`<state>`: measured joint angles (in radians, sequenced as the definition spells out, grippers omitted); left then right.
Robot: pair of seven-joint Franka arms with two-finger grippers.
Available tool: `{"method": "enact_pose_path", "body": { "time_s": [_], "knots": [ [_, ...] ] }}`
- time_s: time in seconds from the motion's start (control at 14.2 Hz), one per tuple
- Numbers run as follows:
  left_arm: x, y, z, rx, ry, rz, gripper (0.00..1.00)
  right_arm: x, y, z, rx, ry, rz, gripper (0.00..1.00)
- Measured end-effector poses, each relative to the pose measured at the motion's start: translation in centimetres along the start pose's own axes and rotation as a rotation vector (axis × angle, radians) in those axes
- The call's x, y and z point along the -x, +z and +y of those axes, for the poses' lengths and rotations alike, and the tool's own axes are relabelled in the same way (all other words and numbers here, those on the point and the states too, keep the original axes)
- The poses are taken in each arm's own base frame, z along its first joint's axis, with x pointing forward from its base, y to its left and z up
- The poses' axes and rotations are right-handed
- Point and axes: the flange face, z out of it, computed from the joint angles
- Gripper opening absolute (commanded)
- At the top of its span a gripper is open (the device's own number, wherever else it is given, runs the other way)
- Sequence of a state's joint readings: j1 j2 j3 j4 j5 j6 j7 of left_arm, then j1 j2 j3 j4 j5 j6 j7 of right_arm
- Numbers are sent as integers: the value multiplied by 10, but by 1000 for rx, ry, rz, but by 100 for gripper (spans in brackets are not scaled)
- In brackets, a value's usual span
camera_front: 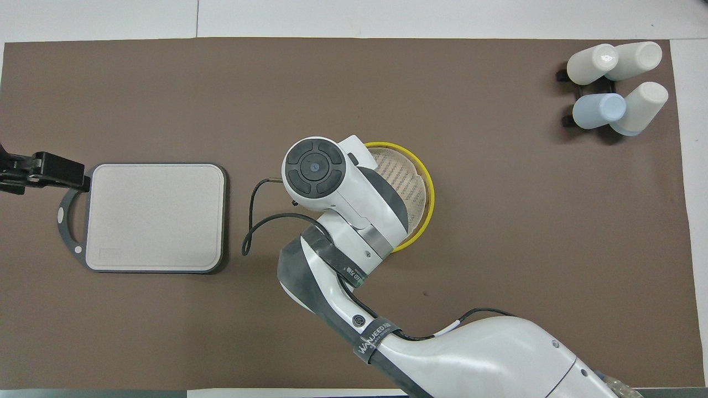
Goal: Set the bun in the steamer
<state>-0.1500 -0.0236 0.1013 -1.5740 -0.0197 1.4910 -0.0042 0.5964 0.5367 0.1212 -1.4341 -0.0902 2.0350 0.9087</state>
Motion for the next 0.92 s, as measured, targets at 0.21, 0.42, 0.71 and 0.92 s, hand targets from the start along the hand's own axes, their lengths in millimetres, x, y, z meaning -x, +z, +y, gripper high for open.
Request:
{"method": "enact_pose_path", "body": {
  "time_s": [0.21,0.42,0.71,0.92],
  "knots": [
    [0,0,2,0,3,0,100,-20,-41,21,42,-42,16,100],
    [0,0,2,0,3,0,100,-55,-101,85,79,-132,6,100],
    [0,0,1,0,1,0,100,-108,-157,198,103,-247,-4,100],
    [0,0,0,0,0,0,100,-126,-174,265,122,-282,-44,100]
  ]
}}
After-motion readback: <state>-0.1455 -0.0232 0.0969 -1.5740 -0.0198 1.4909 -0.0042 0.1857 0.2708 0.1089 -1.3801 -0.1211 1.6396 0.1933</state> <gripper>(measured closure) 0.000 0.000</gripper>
